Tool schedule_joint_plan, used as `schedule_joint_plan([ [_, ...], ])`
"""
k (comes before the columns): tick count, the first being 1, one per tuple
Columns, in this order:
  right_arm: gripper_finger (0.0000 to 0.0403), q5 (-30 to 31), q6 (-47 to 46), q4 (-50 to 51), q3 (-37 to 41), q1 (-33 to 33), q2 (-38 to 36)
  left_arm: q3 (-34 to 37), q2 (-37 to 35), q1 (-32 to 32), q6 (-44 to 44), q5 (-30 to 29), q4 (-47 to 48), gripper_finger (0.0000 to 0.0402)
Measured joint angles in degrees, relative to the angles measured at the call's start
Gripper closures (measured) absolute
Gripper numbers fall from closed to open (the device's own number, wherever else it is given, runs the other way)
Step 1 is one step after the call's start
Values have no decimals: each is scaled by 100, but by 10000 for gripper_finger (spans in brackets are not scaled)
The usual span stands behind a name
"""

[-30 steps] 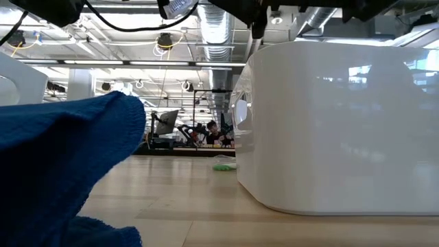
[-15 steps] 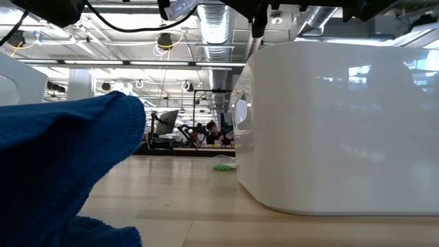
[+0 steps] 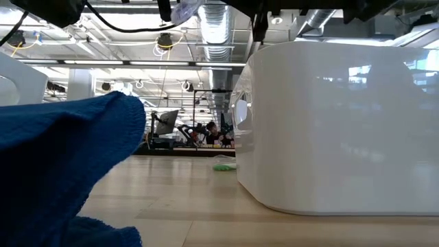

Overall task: Pick & Place Toothbrushes
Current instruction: Put the violet toothbrush into the right white bin

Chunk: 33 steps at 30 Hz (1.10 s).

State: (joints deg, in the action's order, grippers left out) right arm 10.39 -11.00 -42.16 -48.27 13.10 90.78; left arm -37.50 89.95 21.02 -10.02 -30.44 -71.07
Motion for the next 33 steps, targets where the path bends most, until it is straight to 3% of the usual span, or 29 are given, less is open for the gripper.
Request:
schedule_joint_plan([
  [9,393,0,59,335,0,4,0,0,-6,99,-194,241,-31,396],
  [12,396,-2,136,529,0,4,0,0,-168,205,-349,223,41,379],
  [17,396,-12,719,1129,2,102,-162,0,-748,498,-389,-293,555,333],
  [27,396,-162,2431,3085,2,784,-1530,17,-1658,1095,-474,-374,1619,299],
  [33,396,-165,2051,4314,-302,1227,-2174,155,-1672,973,-437,-400,1624,298],
])
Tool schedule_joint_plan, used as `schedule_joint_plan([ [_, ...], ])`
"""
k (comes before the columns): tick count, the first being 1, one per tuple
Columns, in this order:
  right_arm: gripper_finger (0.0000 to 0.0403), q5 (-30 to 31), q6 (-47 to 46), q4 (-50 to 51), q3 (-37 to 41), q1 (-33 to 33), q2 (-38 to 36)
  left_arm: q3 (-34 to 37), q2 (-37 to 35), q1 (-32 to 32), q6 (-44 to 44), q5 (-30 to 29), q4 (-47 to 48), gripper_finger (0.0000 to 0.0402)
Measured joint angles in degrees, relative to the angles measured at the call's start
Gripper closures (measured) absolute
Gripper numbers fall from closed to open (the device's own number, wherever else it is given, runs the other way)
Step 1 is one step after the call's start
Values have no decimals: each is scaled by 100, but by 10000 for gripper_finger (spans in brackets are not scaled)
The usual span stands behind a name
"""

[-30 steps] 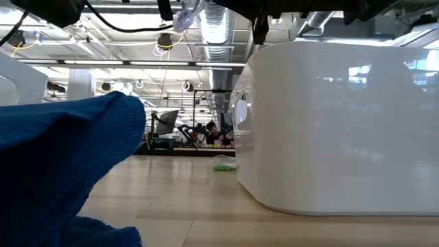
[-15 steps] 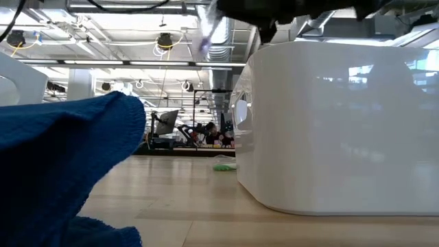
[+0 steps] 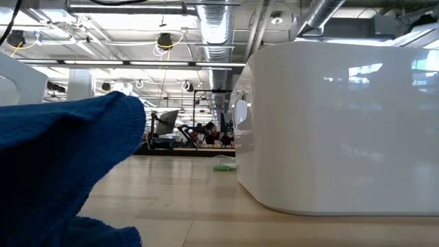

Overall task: Pick & Place Toothbrushes
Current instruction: Put the violet toothbrush into the right white bin

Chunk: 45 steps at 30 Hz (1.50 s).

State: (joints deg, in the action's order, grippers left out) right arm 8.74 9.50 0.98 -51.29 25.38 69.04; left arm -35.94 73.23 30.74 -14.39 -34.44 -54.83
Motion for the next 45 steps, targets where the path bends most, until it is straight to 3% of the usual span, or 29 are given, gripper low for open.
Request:
schedule_joint_plan([
  [6,396,40,-633,2587,-1390,377,616,48,-2,-133,175,-8,-9,298],
  [14,396,31,-943,5527,-3872,613,2681,48,-2,-118,178,13,-1,298],
  [21,396,-186,-306,7440,-5543,725,4327,48,-2,-118,340,13,97,298],
  [28,396,-474,1026,7539,-5730,891,4835,48,-2,-118,439,13,242,298],
  [32,395,-484,1316,7480,-5733,894,4902,48,-2,-119,441,13,251,298],
  [45,396,-419,828,7769,-5633,553,5393,48,-2,-118,444,13,304,298],
])
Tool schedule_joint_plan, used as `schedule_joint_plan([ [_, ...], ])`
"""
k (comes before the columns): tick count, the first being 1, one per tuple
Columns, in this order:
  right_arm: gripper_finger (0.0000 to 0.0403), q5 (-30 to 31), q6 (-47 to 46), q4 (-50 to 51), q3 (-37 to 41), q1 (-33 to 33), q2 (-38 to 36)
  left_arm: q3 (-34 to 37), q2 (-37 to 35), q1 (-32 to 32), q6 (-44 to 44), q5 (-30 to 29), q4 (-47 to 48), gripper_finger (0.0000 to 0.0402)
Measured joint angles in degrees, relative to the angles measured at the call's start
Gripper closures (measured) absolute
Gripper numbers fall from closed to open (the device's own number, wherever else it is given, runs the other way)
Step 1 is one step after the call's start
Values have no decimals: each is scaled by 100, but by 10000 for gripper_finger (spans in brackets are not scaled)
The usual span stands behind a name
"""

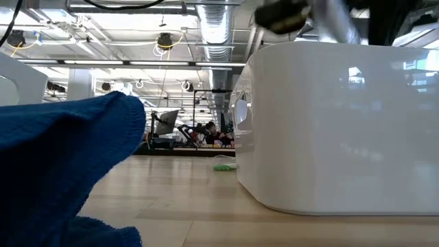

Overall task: Pick & Place Toothbrushes
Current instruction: Put the violet toothbrush into the right white bin, then put the green toothbrush into the yellow bin

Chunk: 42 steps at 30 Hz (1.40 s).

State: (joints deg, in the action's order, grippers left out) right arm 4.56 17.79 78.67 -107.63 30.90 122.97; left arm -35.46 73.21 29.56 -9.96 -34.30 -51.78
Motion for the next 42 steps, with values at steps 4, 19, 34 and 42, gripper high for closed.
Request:
schedule_joint_plan([
  [4,396,17,23,129,-1,-89,299,0,0,-1,0,0,-2,298],
  [19,369,-7,-329,164,-1,-223,656,0,0,0,0,0,-3,298],
  [34,286,-28,-607,61,-47,-167,643,0,0,-2,0,0,20,298],
  [42,260,-7,-1034,473,-328,-265,643,0,0,-35,37,-2,41,298],
])
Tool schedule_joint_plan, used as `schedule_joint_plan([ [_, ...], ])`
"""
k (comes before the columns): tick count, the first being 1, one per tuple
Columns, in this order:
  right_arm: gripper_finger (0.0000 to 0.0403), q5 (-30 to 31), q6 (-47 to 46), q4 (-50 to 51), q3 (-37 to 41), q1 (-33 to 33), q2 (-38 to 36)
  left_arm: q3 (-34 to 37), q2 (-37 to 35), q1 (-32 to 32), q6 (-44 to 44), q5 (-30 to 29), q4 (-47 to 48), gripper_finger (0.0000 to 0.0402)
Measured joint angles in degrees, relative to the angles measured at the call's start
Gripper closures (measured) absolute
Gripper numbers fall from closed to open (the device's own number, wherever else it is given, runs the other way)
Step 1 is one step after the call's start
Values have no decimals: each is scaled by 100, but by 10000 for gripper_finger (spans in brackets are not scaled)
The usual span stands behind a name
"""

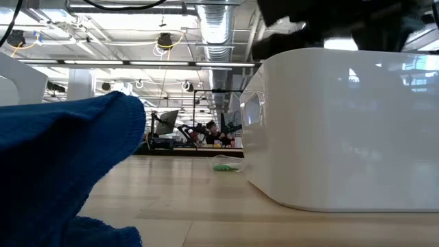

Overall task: Pick & Place Toothbrushes
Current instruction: Put the green toothbrush into the yellow bin

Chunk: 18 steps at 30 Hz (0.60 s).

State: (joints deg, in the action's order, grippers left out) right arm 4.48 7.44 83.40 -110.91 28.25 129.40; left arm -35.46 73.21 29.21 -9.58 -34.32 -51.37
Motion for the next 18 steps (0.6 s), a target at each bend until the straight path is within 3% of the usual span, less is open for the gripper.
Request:
schedule_joint_plan([
  [8,283,25,-198,355,-851,-111,-4,0,0,0,7,2,48,298],
  [14,320,852,-244,400,-1000,-321,-7,0,0,0,108,1,148,298],
  [18,371,1041,-411,567,-999,-645,-7,0,0,0,244,2,248,298],
])
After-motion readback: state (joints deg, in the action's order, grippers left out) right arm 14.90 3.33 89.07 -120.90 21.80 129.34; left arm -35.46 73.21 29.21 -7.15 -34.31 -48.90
